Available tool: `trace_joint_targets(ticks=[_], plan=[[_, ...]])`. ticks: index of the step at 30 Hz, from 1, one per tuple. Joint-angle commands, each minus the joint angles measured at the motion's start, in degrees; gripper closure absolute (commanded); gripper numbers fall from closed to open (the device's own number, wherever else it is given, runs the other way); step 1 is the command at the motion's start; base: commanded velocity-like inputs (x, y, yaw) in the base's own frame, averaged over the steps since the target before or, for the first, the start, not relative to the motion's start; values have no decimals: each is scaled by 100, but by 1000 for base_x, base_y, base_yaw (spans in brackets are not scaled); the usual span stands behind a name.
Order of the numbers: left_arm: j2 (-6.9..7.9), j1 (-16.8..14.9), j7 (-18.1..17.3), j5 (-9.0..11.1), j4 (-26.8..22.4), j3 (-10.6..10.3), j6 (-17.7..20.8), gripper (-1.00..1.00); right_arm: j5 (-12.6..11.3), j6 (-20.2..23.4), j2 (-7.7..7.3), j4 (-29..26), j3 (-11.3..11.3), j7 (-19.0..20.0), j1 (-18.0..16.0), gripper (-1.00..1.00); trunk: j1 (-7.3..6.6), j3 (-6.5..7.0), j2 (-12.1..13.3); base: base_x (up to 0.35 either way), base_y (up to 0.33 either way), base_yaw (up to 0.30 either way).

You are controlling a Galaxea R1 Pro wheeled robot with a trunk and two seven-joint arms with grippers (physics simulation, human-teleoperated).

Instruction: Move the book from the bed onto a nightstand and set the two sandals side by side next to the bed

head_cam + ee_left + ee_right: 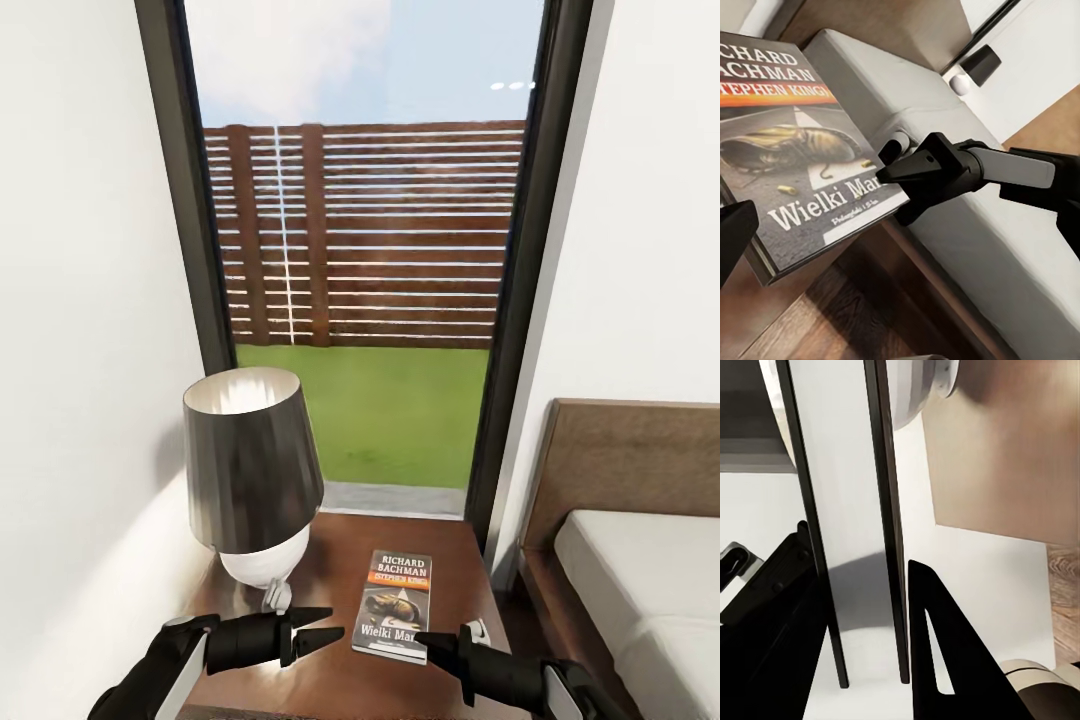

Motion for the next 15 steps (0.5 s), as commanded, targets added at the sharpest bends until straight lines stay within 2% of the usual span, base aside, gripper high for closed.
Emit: trace_joint_targets(ticks=[1, 15], plan=[[7, -3, 4, 53, 1, -22, 60, -100, 5, 23, 2, 1, -17, 13, -4, 100, -1, -6, -3, 0, 0, 0], [4, -3, 4, 53, 5, -22, 60, -100, 5, 23, 2, 0, -17, 14, -4, 100, 284, -239, -524, 0, 0, 0]])
